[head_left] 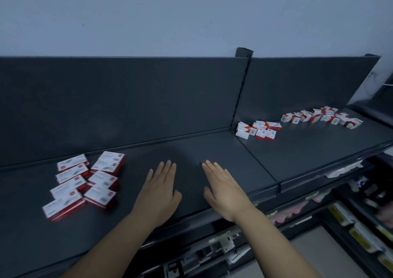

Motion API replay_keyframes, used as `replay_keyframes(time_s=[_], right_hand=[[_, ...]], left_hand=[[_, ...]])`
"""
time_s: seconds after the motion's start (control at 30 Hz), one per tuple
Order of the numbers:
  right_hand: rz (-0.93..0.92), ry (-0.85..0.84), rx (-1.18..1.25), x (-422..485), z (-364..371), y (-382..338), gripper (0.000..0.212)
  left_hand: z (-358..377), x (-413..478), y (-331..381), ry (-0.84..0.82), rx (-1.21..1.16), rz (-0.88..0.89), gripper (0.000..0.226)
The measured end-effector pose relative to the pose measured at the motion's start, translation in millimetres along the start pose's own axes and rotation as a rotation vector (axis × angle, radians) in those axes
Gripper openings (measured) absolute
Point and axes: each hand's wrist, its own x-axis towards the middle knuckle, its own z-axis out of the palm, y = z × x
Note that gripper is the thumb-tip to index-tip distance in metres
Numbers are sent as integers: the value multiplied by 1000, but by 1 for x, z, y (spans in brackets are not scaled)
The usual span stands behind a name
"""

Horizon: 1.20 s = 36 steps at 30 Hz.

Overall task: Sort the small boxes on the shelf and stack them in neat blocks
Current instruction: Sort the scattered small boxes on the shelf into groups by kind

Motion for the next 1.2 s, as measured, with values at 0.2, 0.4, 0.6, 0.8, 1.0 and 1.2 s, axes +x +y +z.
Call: replay_keyframes(time_s=[0.2,0.4,0.6,0.8,1.0,1.2], right_hand=[[27,-17,-45,-33,-33,81,64],[55,-29,-111,-64,-48,155,63],[116,-10,-76,-84,-55,208,64],[169,0,-61,-90,-65,246,64],[211,35,-69,-81,-79,291,66],[245,25,-93,-59,-100,342,66]], left_hand=[[25,21,84,-24,5,-26,69],[46,37,151,-58,23,-34,69],[65,62,199,-83,45,17,79],[82,91,228,-100,36,57,70],[99,136,252,-89,-27,77,70],[117,198,279,-85,-67,113,72]])
